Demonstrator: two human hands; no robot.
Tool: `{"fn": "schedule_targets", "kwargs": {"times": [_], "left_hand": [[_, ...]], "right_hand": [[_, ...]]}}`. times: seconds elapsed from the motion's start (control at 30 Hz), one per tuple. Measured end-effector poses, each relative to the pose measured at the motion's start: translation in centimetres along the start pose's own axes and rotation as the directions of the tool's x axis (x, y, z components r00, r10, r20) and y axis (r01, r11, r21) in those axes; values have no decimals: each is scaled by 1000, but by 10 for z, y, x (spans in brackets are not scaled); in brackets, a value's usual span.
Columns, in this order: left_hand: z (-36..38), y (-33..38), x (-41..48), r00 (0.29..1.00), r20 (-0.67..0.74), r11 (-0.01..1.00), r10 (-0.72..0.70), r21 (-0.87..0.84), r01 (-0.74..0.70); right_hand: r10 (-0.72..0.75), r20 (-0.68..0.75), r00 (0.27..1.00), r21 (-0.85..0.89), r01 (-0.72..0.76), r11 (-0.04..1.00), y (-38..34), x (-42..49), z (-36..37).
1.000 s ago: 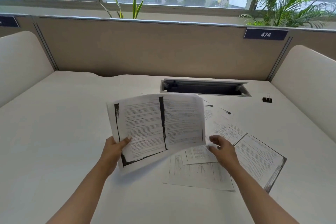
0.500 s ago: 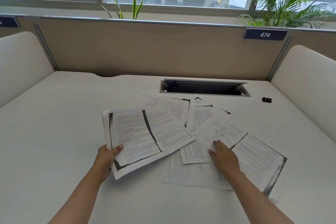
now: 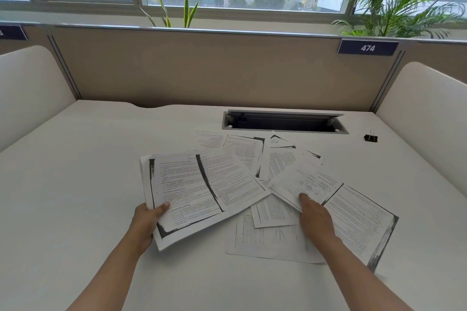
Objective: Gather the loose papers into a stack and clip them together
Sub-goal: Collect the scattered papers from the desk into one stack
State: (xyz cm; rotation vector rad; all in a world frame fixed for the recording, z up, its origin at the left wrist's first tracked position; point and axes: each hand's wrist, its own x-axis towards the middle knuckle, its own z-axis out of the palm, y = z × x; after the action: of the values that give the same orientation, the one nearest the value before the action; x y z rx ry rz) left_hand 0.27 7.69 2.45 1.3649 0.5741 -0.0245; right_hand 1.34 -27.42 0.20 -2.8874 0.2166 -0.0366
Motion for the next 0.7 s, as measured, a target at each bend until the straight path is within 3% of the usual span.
{"fn": "schedule_targets", "kwargs": {"times": [0.13, 0.3, 0.53, 0.63, 0.7], "left_hand": [[0, -1, 2, 1000, -5, 1000, 1, 3, -1], [1, -3, 5, 1000, 5, 1000, -2, 0, 2], [4, -5, 4, 998, 56, 1000, -3, 12, 2], [7, -5, 0, 995, 101, 1000, -1, 30, -2], [8, -4, -1, 992, 125, 999, 4, 47, -10]], "right_hand": [[51, -16, 999, 147, -48, 988, 2, 1, -3], [214, -64, 975, 410, -170, 896, -2, 6, -13], [263, 23, 964, 519, -237, 821, -33, 10, -33], [354, 119, 928, 644, -343, 684, -51, 14, -43], [336, 313, 888, 784, -442, 437, -61, 17, -49]]}}
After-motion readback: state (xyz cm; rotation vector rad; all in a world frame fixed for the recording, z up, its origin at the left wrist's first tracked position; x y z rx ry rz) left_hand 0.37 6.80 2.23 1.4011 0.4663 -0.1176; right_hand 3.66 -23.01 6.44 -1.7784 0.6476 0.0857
